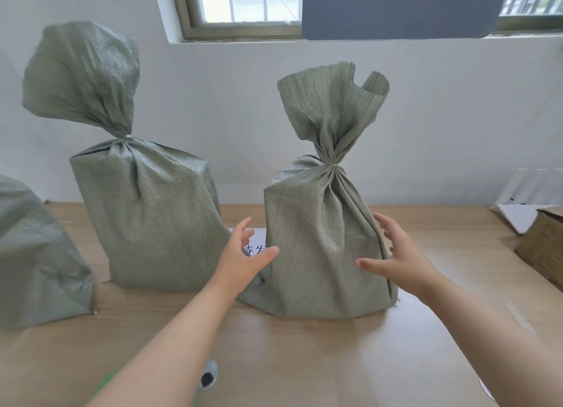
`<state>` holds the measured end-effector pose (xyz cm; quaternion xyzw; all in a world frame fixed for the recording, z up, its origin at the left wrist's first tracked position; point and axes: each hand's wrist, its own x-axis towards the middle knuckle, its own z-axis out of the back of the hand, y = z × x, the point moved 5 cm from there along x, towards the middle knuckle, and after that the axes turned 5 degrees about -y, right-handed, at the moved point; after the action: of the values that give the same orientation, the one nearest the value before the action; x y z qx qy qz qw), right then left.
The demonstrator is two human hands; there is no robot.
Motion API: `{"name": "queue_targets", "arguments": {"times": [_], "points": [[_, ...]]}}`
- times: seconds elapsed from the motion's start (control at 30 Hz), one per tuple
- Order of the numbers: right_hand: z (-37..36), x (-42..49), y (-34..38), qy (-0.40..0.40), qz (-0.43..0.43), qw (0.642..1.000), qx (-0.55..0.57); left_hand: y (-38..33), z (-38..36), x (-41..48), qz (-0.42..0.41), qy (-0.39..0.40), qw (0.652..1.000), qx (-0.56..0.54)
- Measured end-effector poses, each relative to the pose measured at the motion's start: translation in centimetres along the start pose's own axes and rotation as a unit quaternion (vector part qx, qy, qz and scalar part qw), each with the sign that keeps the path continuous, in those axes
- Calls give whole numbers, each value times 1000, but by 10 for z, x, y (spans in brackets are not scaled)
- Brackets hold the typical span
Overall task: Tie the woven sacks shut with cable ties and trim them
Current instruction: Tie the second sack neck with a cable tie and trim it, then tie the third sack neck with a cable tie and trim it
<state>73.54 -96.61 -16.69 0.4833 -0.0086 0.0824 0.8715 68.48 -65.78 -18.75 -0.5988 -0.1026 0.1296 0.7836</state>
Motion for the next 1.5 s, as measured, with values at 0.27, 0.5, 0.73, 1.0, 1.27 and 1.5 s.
{"name": "queue_targets", "arguments": {"times": [0.27,0.5,0.73,1.0,1.27,1.5], "points": [[0,-74,66,-11,6,1000,2,-38,49,-70,-30,6,999,-8],[-11,-168,128,-35,18,999,19,-61,103,-155,-63,24,998,3],[-34,-255,175,-54,33,997,38,-63,161,-233,-81,40,996,24],[-69,-311,217,-19,66,996,51,-62,223,-301,-76,3,997,13],[-131,-340,251,24,83,994,65,-36,285,-339,-56,-39,998,1],[-216,-348,305,18,95,994,48,-8,374,-316,-66,-36,997,-18]]}}
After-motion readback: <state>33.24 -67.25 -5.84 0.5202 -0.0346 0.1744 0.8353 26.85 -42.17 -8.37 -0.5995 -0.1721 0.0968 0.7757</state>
